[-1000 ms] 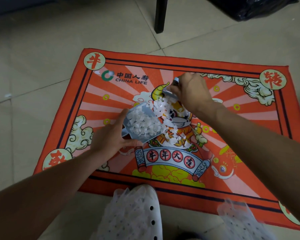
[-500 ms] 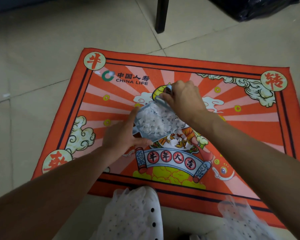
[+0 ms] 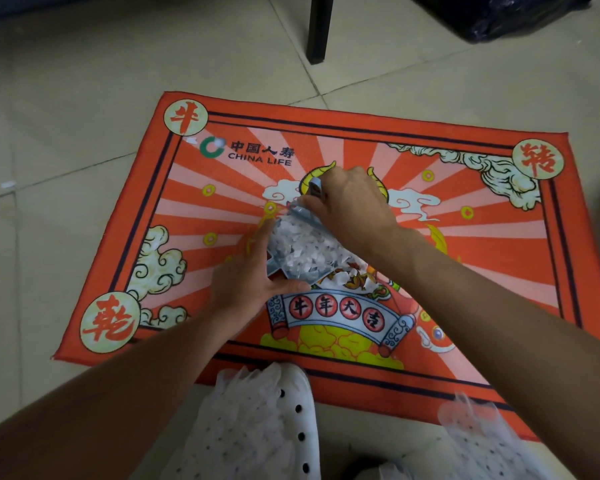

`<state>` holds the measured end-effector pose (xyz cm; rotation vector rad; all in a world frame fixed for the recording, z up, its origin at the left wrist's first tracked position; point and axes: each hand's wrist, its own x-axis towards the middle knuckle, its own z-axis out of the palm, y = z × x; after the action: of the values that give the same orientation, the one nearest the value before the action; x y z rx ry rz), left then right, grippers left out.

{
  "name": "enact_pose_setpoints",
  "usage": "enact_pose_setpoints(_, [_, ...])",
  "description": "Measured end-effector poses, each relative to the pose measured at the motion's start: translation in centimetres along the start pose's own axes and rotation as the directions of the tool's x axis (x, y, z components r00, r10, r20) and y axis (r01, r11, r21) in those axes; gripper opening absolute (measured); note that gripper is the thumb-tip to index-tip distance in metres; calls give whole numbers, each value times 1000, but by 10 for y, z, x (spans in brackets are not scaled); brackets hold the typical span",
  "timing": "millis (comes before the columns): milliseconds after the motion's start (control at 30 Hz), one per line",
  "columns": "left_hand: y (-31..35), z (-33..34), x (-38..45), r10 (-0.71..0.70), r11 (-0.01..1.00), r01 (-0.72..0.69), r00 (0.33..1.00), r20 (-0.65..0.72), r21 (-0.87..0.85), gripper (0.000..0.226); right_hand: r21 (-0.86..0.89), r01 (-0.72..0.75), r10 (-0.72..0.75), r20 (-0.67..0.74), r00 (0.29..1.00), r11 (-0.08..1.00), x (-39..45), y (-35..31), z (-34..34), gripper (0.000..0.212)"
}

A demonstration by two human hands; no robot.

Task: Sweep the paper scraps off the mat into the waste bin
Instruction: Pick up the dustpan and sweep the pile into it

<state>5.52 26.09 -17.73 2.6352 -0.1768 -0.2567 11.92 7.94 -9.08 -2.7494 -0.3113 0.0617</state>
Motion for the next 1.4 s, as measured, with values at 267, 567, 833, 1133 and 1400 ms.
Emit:
enact_pose_setpoints(267, [-1,-1,-10,-33,998,33,999,-2,-61,120,12,-37,38,-92,995,999,18,19,-20,41])
enact_pose_setpoints(567, [0,-9,-14,-48,995,49,999,17,-82,118,154,-43,50,-39,998,987,10,29,-29,33])
enact_pose_setpoints(833, [-8,-16,-18,-76,997,77,996,53,-26,120,137,40,-25,-105,994,990,6,28,-22,43])
enact_pose_setpoints(1133, [-17,-19,-22,-103,995,103,993,50,1,119,82,85,-73,-140,987,993,11,30,-17,25])
enact_pose_setpoints(1400, [-32,-31,-22,-31,995,38,996,80,-88,118,84,147,-139,-100,985,985,33,22,-5,19])
